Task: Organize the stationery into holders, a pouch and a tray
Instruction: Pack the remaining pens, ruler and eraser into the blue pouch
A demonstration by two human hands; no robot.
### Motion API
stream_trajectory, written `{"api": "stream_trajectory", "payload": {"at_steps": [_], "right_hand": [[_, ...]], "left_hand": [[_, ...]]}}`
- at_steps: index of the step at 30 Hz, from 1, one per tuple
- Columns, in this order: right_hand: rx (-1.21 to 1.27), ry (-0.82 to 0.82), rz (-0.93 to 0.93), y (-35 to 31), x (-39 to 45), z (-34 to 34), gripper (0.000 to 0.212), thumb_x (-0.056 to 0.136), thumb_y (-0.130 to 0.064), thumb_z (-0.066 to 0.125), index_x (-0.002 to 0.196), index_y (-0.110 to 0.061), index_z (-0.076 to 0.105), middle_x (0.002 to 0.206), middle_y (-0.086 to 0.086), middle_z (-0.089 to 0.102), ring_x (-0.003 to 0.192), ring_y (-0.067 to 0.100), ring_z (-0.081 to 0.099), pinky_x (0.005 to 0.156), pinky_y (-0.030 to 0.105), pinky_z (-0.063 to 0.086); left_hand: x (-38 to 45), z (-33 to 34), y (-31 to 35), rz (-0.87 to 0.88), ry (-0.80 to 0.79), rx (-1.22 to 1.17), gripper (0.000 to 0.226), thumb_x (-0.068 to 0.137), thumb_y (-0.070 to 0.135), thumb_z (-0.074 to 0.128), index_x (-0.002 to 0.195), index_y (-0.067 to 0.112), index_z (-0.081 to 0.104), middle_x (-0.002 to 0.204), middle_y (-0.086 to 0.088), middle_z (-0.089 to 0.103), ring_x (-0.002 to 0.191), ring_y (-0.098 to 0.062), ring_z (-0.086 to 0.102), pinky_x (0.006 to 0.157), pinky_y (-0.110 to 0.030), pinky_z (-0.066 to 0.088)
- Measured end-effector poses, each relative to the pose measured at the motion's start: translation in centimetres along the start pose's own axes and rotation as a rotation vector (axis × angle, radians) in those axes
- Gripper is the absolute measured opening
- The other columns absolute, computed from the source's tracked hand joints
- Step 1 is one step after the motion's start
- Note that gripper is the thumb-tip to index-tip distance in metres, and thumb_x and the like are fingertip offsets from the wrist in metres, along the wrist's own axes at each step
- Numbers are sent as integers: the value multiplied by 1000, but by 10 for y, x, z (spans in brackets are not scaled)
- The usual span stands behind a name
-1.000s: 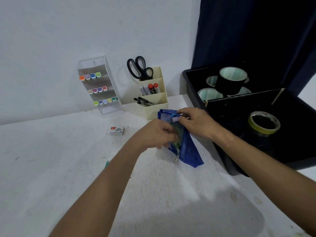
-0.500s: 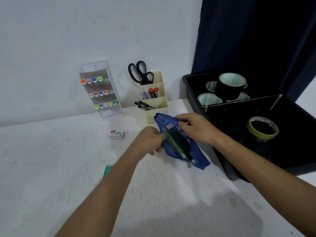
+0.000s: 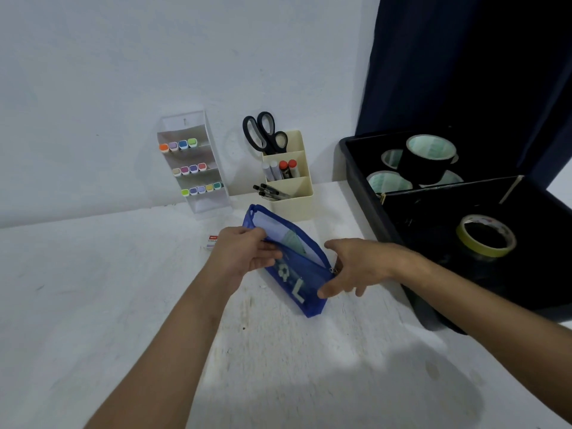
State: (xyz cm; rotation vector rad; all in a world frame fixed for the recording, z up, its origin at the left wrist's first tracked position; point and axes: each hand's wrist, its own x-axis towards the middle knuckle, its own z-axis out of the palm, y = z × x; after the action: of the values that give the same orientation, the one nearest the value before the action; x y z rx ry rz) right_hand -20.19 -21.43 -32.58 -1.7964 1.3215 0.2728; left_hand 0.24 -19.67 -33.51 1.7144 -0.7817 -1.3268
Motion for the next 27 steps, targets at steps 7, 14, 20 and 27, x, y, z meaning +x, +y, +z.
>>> {"api": "stream_trajectory", "payload": {"at_steps": [7,14,20,27], "right_hand": [[140,361,-161,2,2,-10,37,81,-15,71,117,-17,62,107,0,65,89,15,66,76,30,60],[618,762,-520,-16,-8,-10,42,80,-6,73,114,-20,52,88,-2,72,86,17,69,73,33,60],[680,831,-625,-17,-12,-3,51,78,-6,76,118,-21,49,89,-2,74,83,20,70,74,34,58],[539,805,-634,-14,-4,-5,26,83,-10,72,107,-18,67,98,-3,70,88,13,66,71,26,57]], "left_hand": [[-3,-12,1,165,166,330,22,89,20,55,86,2,67,71,-12,70,60,-21,66,52,-27,50],[-34,10,28,704,194,706,31,93,45,50,102,19,64,87,6,62,76,-8,57,59,-14,37],[-42,25,52,780,-32,588,26,91,44,56,95,26,76,75,8,67,71,-8,60,66,-23,45],[-38,27,57,725,-25,445,10,86,25,68,91,21,76,81,8,73,76,-6,68,74,-21,56]]}}
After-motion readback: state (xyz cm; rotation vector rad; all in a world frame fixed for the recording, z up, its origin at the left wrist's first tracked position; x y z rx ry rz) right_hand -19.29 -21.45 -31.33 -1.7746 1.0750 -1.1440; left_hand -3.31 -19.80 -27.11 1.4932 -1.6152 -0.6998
